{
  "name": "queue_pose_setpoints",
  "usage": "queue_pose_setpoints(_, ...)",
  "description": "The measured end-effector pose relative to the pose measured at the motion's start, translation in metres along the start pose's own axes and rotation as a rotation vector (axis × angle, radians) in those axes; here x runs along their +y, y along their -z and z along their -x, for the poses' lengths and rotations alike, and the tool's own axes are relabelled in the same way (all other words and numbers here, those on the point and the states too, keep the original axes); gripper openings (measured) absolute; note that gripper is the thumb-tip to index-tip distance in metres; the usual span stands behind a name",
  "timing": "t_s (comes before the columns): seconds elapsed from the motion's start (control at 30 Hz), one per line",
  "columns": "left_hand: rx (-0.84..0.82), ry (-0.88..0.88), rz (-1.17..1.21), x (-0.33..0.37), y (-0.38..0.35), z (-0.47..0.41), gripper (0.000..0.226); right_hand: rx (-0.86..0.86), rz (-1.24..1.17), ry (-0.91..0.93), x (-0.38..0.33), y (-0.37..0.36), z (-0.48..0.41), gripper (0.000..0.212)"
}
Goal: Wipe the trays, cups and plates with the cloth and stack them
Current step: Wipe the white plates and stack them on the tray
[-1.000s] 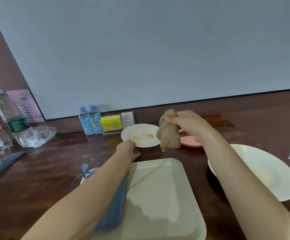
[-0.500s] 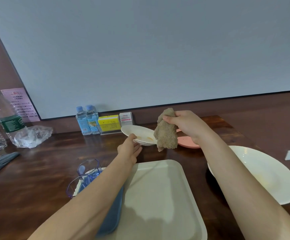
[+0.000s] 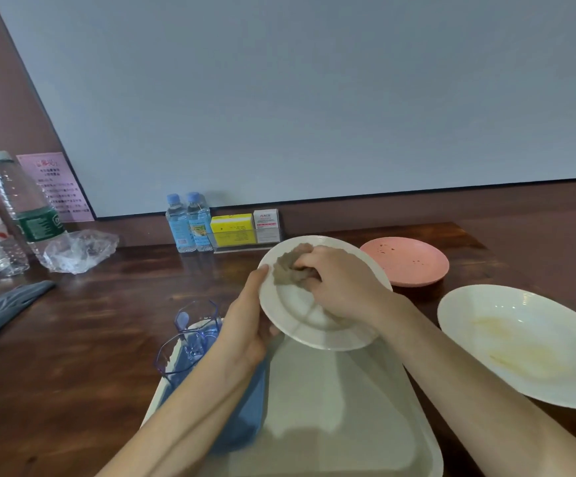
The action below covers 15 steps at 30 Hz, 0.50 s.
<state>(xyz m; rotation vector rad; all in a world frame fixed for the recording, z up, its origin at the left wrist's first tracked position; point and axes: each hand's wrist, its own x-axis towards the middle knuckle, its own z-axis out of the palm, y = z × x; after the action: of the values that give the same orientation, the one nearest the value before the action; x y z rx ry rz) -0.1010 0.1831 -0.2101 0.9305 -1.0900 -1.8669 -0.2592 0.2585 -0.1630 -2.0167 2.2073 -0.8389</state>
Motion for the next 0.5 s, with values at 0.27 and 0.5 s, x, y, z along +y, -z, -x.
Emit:
queue_pose_setpoints(0.27,-0.097,-0.009,0.22,0.022,0.004,0.002,0.051,0.125,0.015,0.199,-0.025,-0.03,0.002,0.025)
queue_pose_setpoints(0.5,-0.124,-0.083,0.178,0.029,-0.012,-0.008,0.048,0.451,0.243,-0.118,0.011,-0.008,-0.008,0.021)
